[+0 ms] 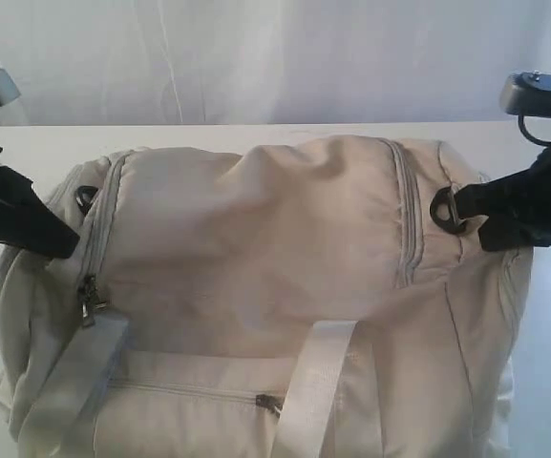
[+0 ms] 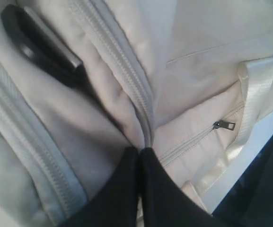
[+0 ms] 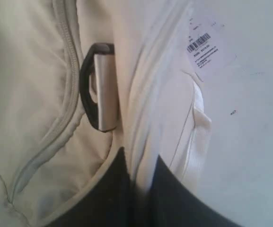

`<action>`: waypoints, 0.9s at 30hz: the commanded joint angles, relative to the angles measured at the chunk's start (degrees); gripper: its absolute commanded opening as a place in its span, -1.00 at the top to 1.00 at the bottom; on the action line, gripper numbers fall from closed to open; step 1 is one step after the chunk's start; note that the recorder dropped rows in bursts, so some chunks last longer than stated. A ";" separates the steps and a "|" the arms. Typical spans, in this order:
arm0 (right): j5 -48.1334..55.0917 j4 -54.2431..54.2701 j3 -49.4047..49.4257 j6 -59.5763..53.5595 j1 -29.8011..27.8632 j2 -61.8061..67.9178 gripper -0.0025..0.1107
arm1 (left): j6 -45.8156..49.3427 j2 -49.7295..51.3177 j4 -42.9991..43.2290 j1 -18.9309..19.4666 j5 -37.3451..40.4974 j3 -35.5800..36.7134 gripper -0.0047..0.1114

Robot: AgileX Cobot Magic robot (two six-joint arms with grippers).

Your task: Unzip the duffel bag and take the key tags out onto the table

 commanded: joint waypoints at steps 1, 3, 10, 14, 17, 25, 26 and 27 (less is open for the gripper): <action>-0.18 -1.66 -1.25 0.76 -0.80 0.98 0.96 | 1.11 -0.50 -1.43 -0.27 2.72 0.69 0.92; -0.18 -0.82 -1.25 0.53 -0.80 1.01 0.93 | 1.11 -0.50 -1.43 -0.27 1.21 0.69 0.92; 1.42 1.10 -1.25 -1.36 -0.80 1.01 0.20 | 0.79 -0.50 1.33 -0.14 0.55 0.06 0.50; 1.09 1.10 -1.25 -1.36 -0.80 -1.72 -0.07 | 0.24 -0.63 1.81 0.38 0.67 -7.91 -0.08; -0.14 1.14 -1.25 -1.36 -0.80 -4.86 -0.07 | -6.89 -0.32 7.47 0.38 -9.54 -16.68 -0.12; -0.04 4.55 -1.25 -1.36 -0.80 -7.85 -0.07 | -8.18 24.49 12.21 0.38 -3.34 -36.85 -0.12; 0.08 4.80 -1.25 -1.36 -0.80 -7.85 -0.07 | -6.99 27.40 12.32 0.38 -2.68 -38.49 -0.12; 0.06 4.92 -1.25 -1.36 -0.80 -7.85 -0.07 | -5.97 28.75 12.09 0.38 -2.51 -38.73 -0.12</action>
